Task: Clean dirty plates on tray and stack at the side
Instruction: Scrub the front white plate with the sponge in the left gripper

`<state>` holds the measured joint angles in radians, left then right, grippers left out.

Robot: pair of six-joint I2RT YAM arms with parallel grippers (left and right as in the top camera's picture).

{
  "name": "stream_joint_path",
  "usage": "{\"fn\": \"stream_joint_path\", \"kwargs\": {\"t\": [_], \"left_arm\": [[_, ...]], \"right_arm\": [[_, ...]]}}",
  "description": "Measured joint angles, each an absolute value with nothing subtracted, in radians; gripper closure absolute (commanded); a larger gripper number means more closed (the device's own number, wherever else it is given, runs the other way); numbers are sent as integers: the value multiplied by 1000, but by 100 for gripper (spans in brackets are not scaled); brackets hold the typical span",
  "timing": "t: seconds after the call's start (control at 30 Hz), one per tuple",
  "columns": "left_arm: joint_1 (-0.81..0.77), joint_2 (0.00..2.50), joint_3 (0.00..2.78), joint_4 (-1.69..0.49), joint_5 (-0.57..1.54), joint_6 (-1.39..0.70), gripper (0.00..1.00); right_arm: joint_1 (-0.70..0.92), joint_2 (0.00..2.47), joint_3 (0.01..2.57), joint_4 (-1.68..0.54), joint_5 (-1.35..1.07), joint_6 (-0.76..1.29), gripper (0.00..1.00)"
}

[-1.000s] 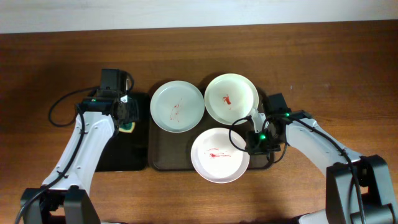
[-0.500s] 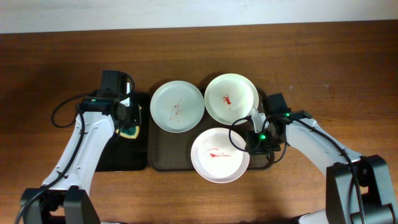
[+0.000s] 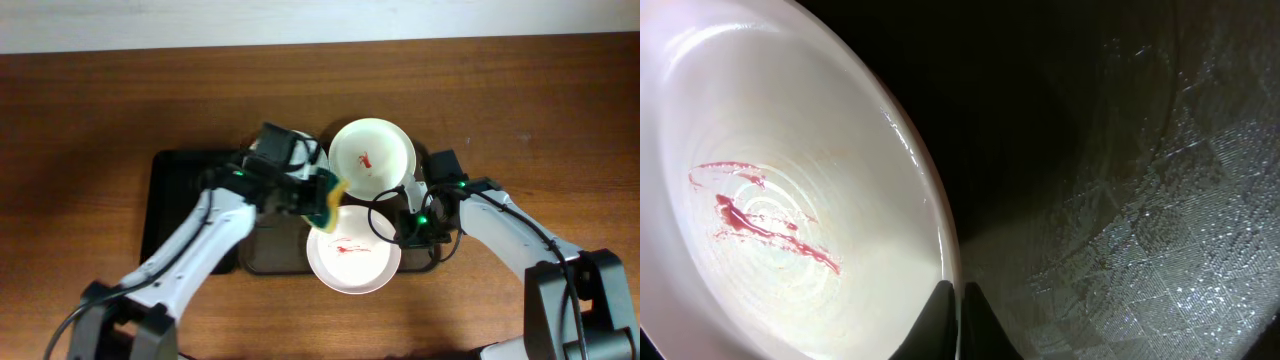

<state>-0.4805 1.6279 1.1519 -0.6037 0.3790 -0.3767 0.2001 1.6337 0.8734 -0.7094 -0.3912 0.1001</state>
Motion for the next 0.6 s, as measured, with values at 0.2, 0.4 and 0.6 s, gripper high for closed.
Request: {"fn": "stream_joint_path", "kwargs": {"t": [0.2,0.4,0.6], "left_arm": [[-649,1781,1152,-456,386,-589,100],[-748,1874,1152,-422,356,-672,100],[-752,1877,1185,-546,258,-682,100]], "right_arm": [[200,1634,873,-709,-391,101,96],[200,1634,873,-710,-387,102,96],[203,1637,873,-717,-397,101,96]]}}
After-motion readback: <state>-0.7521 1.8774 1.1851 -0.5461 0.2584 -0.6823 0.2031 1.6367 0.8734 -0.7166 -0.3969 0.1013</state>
